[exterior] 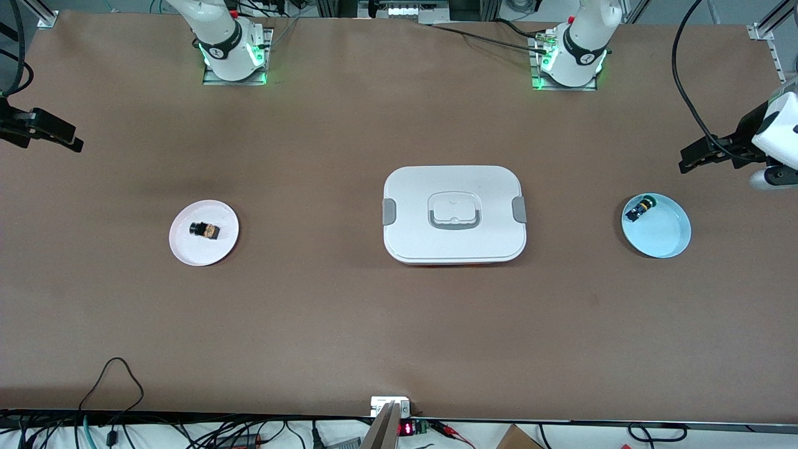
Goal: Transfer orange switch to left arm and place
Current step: 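Move the right gripper toward the orange switch on the white plate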
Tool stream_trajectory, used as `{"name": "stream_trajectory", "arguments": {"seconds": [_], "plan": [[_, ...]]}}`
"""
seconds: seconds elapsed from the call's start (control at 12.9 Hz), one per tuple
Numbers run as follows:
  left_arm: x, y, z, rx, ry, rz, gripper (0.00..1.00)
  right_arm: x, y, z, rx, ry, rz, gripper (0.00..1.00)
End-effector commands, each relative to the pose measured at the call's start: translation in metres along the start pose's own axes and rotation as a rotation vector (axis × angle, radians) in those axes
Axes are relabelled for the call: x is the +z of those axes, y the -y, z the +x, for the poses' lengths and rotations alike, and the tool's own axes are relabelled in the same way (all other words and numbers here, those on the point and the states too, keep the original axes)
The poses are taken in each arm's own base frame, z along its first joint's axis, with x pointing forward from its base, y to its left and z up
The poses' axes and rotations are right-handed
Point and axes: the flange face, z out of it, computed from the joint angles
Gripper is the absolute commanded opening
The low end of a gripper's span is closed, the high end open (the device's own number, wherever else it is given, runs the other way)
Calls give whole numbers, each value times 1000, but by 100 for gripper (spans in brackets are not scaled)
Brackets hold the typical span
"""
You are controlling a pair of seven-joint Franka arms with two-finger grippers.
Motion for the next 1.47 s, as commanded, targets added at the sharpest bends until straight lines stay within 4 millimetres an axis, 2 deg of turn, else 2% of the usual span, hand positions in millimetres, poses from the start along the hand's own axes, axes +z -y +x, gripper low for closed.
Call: {"name": "stream_trajectory", "arguments": {"seconds": [0.0, 0.15, 0.62, 0.93, 1.16, 1.39], "plan": [[-4, -1, 1, 10, -12, 29, 100, -6, 1, -3, -14, -9, 7, 100], [-3, -1, 2, 8, -11, 29, 100, -5, 4, -2, -17, -7, 6, 100], [0, -2, 4, 12, -8, 33, 100, 19, 5, 11, -24, 36, -17, 100], [4, -2, 6, 15, -3, 43, 100, 62, 10, 35, -27, 96, -29, 100], [6, -2, 8, 13, -4, 43, 100, 87, 12, 53, -40, 87, -91, 100], [8, -2, 9, 14, -6, 43, 100, 128, 16, 72, 47, 114, -91, 100]]}}
